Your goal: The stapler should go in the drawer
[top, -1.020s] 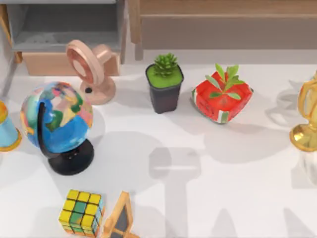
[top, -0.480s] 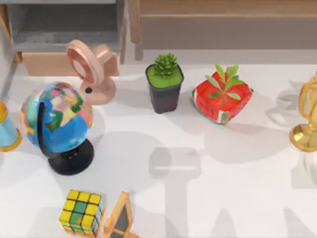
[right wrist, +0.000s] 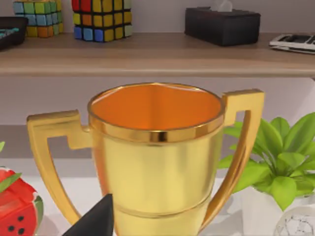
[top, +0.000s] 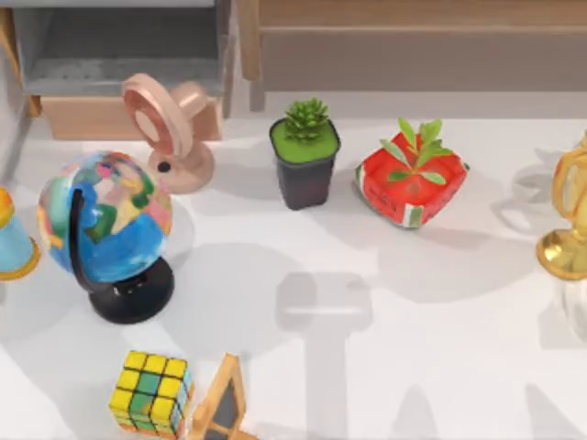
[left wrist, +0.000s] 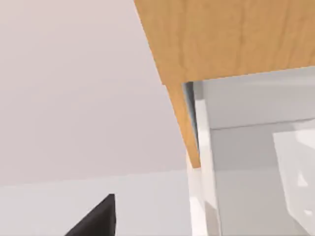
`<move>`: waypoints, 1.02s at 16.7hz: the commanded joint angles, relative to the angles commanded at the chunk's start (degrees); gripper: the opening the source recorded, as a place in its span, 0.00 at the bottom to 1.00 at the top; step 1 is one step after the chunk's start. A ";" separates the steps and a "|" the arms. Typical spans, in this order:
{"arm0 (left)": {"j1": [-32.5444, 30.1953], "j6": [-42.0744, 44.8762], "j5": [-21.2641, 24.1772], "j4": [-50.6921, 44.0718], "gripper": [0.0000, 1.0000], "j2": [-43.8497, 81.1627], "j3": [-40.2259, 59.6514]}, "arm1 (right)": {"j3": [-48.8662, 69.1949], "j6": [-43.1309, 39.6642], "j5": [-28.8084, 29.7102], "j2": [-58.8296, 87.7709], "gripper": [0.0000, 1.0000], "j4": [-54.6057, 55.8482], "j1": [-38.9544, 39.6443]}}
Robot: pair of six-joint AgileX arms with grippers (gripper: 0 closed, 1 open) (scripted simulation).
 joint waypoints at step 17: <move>19.79 27.45 15.26 97.94 1.00 -7.73 -44.90 | 0.00 0.00 0.00 0.00 1.00 0.00 0.00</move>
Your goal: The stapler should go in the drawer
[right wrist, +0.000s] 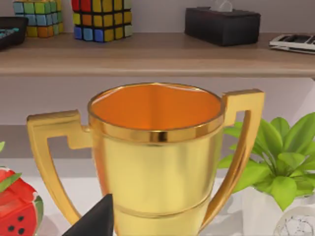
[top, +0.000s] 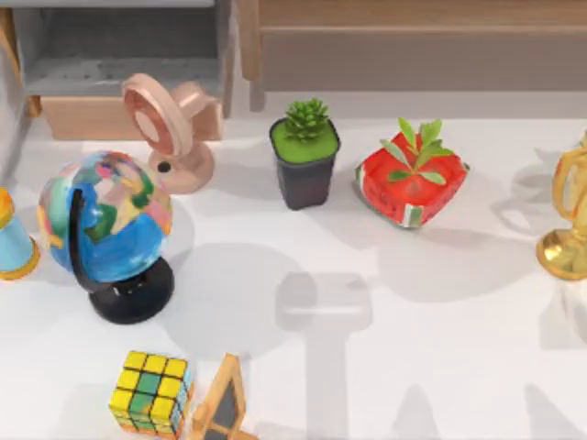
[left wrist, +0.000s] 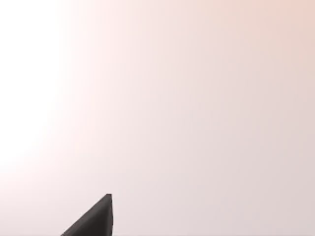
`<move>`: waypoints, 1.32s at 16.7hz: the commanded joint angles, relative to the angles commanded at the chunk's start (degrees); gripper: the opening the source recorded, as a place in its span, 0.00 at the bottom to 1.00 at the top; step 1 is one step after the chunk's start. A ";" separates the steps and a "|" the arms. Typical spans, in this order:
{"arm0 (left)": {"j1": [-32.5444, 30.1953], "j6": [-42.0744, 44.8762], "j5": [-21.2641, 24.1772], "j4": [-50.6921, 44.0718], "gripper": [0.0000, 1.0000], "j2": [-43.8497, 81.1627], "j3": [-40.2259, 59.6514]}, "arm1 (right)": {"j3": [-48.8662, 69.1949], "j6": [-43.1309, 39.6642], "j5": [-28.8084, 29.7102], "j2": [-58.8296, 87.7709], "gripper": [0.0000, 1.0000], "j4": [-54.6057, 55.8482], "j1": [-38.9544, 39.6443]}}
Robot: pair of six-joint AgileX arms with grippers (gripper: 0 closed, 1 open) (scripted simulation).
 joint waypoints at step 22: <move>-10.87 31.76 8.11 11.97 1.00 0.46 -28.77 | 0.00 0.00 0.00 0.00 1.00 0.00 0.00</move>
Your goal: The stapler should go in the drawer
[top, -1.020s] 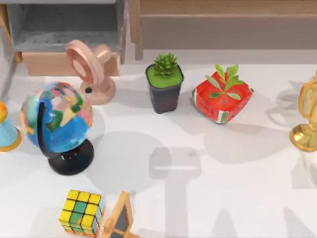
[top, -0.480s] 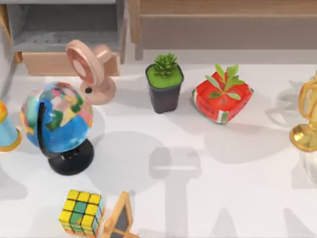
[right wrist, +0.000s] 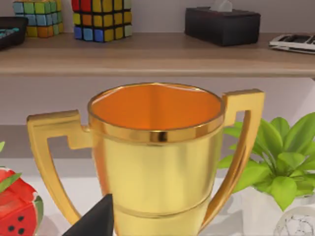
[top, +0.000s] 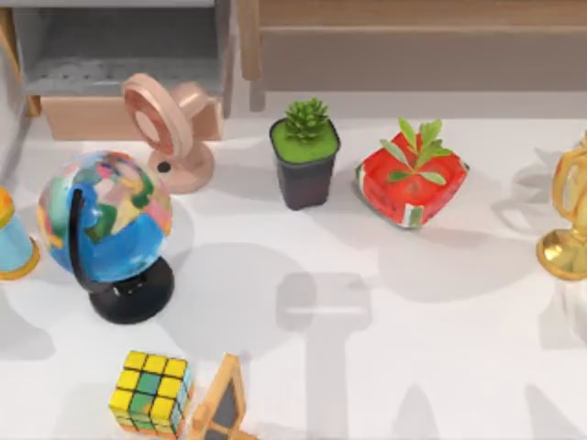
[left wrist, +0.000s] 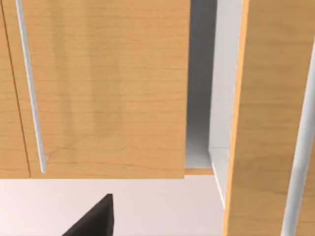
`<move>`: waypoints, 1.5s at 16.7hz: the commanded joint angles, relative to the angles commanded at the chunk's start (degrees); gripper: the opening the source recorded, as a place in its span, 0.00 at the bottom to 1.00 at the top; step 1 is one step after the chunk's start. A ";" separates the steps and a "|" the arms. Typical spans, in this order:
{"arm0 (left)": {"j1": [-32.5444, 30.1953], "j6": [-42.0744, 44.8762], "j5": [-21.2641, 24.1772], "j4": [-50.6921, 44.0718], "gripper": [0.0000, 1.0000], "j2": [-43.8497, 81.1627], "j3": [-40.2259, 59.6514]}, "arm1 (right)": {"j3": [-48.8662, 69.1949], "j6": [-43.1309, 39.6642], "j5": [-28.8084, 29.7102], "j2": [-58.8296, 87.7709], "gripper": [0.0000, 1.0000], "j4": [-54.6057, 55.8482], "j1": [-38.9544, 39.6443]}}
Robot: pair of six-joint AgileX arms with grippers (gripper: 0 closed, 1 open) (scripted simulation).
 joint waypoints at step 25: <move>-2.20 -0.03 -2.18 -1.55 0.00 1.13 2.73 | 0.00 0.00 0.00 0.00 1.00 0.00 0.00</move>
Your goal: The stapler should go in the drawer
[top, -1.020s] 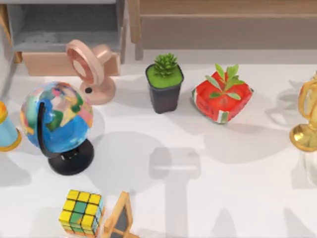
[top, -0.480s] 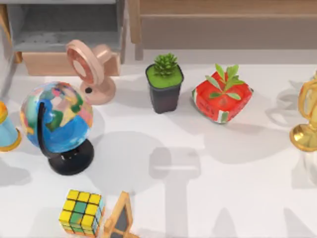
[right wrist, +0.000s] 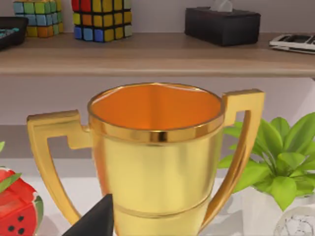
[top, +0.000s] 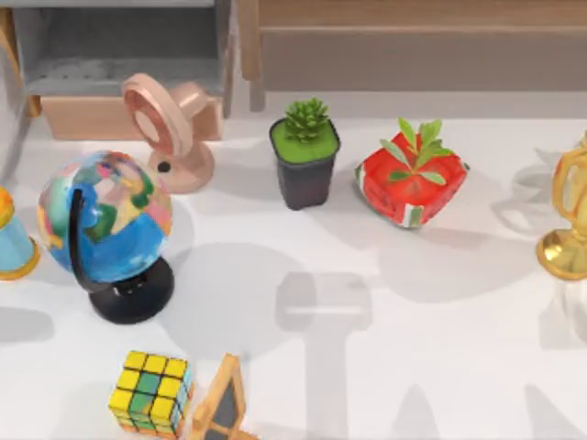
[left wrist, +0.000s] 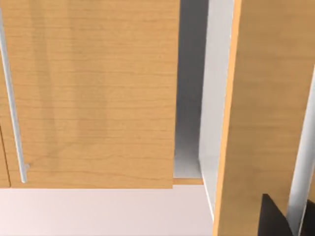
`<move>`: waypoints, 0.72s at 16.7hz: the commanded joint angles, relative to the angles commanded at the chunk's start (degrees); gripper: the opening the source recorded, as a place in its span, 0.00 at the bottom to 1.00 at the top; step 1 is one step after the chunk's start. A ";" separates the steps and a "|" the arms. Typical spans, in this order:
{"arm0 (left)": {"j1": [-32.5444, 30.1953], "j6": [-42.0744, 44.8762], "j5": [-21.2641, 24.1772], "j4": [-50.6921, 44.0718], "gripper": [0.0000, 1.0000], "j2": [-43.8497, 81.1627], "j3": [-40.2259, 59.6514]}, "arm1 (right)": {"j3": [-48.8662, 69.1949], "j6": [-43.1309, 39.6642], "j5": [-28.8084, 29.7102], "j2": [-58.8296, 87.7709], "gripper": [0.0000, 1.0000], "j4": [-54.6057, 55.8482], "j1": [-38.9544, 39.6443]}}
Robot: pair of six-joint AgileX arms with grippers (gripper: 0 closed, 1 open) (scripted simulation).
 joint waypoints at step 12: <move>-5.52 -0.40 -5.59 -6.26 0.00 4.79 10.96 | 0.00 0.00 0.00 0.00 1.00 0.00 0.00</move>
